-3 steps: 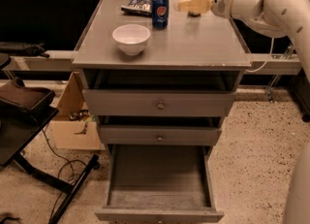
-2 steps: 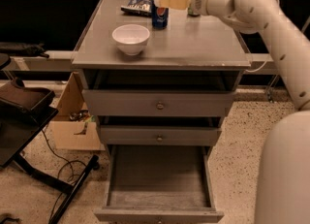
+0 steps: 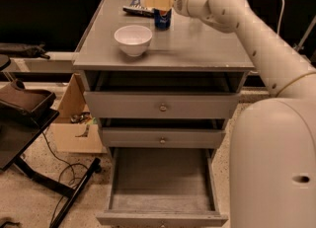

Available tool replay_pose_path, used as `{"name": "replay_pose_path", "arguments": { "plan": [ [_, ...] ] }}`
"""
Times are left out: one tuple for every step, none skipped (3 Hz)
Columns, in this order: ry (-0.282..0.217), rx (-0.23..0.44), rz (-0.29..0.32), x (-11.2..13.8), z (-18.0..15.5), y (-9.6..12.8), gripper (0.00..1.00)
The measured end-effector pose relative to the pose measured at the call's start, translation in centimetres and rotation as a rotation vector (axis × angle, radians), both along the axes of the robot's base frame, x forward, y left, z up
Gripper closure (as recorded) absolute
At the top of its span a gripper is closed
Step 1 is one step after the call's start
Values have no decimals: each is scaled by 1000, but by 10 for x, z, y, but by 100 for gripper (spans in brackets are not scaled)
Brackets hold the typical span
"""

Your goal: Place pepsi can into bottom drawer

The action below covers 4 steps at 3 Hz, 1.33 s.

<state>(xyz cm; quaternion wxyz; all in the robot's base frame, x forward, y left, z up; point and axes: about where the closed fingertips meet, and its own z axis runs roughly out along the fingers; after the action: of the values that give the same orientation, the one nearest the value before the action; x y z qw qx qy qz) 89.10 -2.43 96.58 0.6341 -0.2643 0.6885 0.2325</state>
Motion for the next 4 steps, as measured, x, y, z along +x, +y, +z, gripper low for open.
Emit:
{"name": "replay_pose_path", "arguments": {
  "plan": [
    [9, -23, -42, 25, -18, 1, 0],
    [1, -69, -70, 49, -33, 2, 0],
    [-10, -97, -88, 69, -46, 3, 15],
    [-18, -97, -92, 71, -43, 1, 38]
  ]
}}
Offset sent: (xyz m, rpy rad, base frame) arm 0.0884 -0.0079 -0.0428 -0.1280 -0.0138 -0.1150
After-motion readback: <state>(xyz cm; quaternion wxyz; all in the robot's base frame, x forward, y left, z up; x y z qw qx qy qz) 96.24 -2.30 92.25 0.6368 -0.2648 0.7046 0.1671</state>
